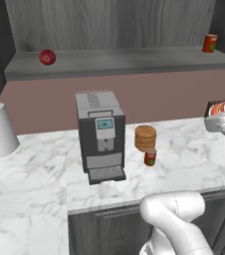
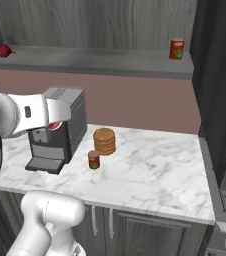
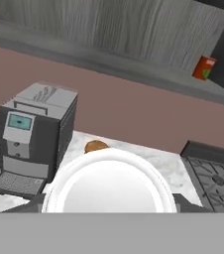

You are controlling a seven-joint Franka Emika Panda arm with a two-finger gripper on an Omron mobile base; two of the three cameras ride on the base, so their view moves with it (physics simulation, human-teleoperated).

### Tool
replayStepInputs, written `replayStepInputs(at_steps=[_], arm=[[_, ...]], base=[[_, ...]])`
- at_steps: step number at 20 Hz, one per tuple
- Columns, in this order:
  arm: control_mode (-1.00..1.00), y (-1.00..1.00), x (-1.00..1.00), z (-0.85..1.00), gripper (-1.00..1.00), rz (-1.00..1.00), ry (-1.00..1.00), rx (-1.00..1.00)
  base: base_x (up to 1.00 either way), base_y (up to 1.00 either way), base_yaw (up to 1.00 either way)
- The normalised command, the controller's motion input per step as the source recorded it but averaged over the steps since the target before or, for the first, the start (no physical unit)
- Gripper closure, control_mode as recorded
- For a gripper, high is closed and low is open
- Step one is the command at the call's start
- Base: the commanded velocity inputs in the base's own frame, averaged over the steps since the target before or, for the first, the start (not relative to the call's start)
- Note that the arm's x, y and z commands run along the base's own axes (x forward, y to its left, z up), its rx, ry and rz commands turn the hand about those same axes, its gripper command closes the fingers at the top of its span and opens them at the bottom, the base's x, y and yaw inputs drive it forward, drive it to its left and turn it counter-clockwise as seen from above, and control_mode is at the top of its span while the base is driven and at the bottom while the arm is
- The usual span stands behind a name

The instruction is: Pick the cans from the counter and place them in their designated side in the cabinet.

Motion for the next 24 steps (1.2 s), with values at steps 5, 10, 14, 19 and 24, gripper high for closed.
replayStepInputs(at_steps=[5,10,14,19,24], arm=[[-1.0,-0.01,0.0,0.22,1.0,0.0,-0.16,-0.05],[-1.0,-0.1,0.0,0.27,1.0,0.0,-0.13,-0.04],[-1.0,-0.12,0.0,0.32,1.0,0.0,-0.05,-0.03],[-1.0,-0.04,0.1,0.26,1.0,0.0,-0.03,-0.02],[-1.0,-0.04,0.15,0.17,1.0,0.0,-0.03,-0.01]], base=[[0.0,0.0,0.0],[0.0,0.0,0.0],[0.0,0.0,0.0],[0.0,0.0,0.0],[0.0,0.0,0.0]])
